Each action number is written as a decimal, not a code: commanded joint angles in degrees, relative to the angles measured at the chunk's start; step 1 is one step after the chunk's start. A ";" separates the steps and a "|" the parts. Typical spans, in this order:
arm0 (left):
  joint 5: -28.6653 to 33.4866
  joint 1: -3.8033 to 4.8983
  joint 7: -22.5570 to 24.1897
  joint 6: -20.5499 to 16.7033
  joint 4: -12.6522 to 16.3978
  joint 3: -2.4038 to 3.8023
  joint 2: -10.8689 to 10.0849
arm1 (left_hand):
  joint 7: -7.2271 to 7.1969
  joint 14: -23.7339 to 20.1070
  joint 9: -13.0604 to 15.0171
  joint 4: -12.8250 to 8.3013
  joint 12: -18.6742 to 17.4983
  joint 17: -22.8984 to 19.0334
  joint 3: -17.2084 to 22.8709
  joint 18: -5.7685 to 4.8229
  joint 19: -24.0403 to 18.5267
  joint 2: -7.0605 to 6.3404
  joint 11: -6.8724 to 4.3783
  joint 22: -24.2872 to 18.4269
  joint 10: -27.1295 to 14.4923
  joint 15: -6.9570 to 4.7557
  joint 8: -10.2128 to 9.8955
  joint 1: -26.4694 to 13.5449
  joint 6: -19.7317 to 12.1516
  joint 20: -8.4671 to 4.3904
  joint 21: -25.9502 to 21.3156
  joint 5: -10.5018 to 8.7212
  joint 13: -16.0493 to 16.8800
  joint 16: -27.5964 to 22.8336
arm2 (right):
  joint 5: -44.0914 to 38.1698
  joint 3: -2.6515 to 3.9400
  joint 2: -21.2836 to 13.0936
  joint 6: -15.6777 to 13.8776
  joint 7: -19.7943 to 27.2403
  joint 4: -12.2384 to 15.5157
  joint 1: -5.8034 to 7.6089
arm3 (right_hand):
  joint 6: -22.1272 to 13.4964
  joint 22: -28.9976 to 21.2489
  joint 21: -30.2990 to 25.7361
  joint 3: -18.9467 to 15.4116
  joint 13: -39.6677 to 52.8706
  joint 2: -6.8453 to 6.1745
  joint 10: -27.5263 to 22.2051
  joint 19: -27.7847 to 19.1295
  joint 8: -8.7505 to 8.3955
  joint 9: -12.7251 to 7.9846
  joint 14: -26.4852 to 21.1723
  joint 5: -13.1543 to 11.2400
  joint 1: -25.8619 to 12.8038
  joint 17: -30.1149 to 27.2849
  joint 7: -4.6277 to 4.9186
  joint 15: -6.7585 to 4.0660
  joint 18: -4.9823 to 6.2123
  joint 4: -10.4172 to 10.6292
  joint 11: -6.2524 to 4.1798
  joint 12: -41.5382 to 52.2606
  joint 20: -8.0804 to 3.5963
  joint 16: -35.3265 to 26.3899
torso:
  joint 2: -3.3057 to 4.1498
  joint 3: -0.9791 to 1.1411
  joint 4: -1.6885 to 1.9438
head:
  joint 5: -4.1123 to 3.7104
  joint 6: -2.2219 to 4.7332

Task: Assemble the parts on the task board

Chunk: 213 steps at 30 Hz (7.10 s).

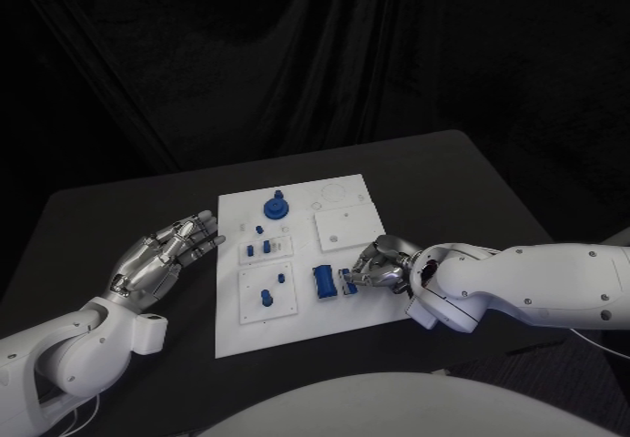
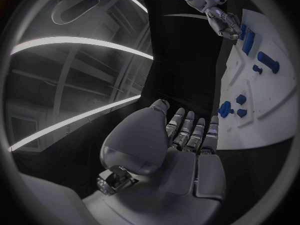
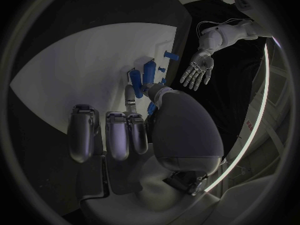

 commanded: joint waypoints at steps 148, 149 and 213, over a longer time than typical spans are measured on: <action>-0.07 -0.89 3.60 -3.01 3.53 0.07 -1.84 | 4.07 0.87 0.26 -0.47 2.35 0.32 2.32 -1.53 -0.81 -0.63 2.21 -1.92 2.24 1.51 0.26 1.09 2.39 -0.04 -0.71 1.14 0.28 2.34 | -2.77 0.01 -4.94 -9.36 24.00 0.21 1.22 | -1.69 9.90 -7.67 -22.24 15.05 2.79 6.08 -0.81 16.49 11.45 2.88 -18.28 1.18 0.71 -3.01 -2.26 0.65 5.41 -2.76 0.31 -2.13 -4.36 | -0.01 0.00 -0.01 | 2.55 0.00; -0.07 -0.78 3.69 -3.19 3.66 0.07 -1.87 | 4.08 0.85 0.26 -0.46 2.41 0.31 2.34 -1.54 -0.84 -0.64 2.21 -1.95 2.28 1.51 0.27 1.09 2.44 -0.05 -0.72 1.15 0.29 2.30 | -1.18 0.01 -5.05 -9.90 25.91 0.00 1.52 | -1.72 9.76 -8.14 -22.47 15.05 3.14 6.08 -1.04 16.55 11.53 2.68 -18.33 0.39 -0.06 -2.98 -2.23 0.73 5.38 -2.72 0.31 -2.10 -4.77 | -0.01 0.01 -0.01 | 2.73 0.00; 0.96 2.99 -2.56 -18.70 -0.05 3.46 6.13 | -4.99 -5.36 -3.02 -8.18 -19.47 -2.38 0.44 -7.53 -8.46 -6.72 -12.64 -13.31 -10.17 -13.11 -4.21 -51.11 -17.02 -11.80 -8.17 -20.82 -3.27 -13.91 | 44.70 9.97 12.90 -6.63 53.18 -16.81 0.39 | -53.57 -74.90 -81.97 -27.62 -74.95 9.56 -83.92 -83.94 -27.26 -26.89 -84.07 -21.18 -71.80 -74.91 -3.18 4.43 -3.13 -11.53 0.81 -89.69 -1.95 -88.19 | -2.30 0.09 -2.00 | 10.67 6.01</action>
